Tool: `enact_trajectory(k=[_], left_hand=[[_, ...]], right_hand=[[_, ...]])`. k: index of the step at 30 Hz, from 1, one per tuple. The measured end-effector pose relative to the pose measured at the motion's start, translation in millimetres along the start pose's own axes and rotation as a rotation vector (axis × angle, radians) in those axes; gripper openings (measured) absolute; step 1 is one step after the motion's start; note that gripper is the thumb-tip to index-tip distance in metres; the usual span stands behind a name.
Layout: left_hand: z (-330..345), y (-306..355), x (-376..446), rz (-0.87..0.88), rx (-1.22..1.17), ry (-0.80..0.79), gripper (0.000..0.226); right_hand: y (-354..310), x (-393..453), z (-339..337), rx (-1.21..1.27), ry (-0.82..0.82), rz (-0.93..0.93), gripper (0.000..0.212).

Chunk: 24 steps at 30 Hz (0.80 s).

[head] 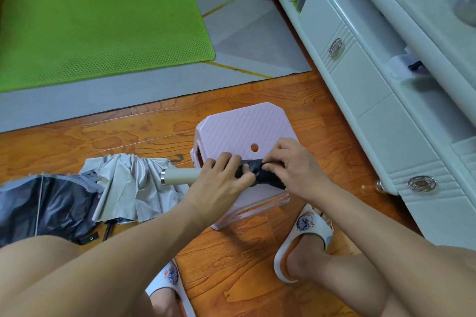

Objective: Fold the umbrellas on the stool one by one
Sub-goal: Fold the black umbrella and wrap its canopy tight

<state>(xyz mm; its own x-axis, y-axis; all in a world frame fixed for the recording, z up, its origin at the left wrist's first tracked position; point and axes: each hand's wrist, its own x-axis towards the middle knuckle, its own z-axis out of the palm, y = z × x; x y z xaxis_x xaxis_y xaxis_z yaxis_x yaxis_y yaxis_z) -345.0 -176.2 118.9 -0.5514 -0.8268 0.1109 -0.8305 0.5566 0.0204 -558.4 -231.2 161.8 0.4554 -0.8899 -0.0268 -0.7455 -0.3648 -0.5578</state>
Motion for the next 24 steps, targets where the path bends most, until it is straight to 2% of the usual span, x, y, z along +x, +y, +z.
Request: enact_trajectory(k=[3, 7, 9, 12, 14, 16, 19, 24], left_hand=[[1, -1, 0, -0.013, -0.027, 0.008, 0.033], [3, -10, 6, -0.059, -0.117, -0.016, 0.037], [4, -15, 8, -0.084, -0.172, -0.030, 0.035], [4, -20, 9, -0.148, -0.248, -0.044, 0.040], [5, -23, 10, -0.200, -0.272, -0.057, 0.049], [4, -24, 12, -0.224, -0.269, -0.091, 0.056], [2, -28, 14, -0.230, -0.297, -0.150, 0.064], [-11, -47, 9, -0.191, -0.299, -0.295, 0.084]], right_hand=[[-4, 10, 1, -0.016, -0.044, 0.118, 0.003], [-1, 15, 4, 0.012, -0.049, 0.191, 0.014], [-2, 12, 4, -0.056, 0.013, 0.136, 0.013], [-11, -10, 13, -0.276, 0.201, -0.114, 0.022], [-12, -29, 35, -0.499, 0.095, -0.170, 0.048], [-6, -41, 53, -0.634, -0.074, -0.112, 0.073], [2, -37, 50, -0.649, -0.135, -0.105, 0.076], [1, -22, 31, -0.552, -0.133, -0.123, 0.076]])
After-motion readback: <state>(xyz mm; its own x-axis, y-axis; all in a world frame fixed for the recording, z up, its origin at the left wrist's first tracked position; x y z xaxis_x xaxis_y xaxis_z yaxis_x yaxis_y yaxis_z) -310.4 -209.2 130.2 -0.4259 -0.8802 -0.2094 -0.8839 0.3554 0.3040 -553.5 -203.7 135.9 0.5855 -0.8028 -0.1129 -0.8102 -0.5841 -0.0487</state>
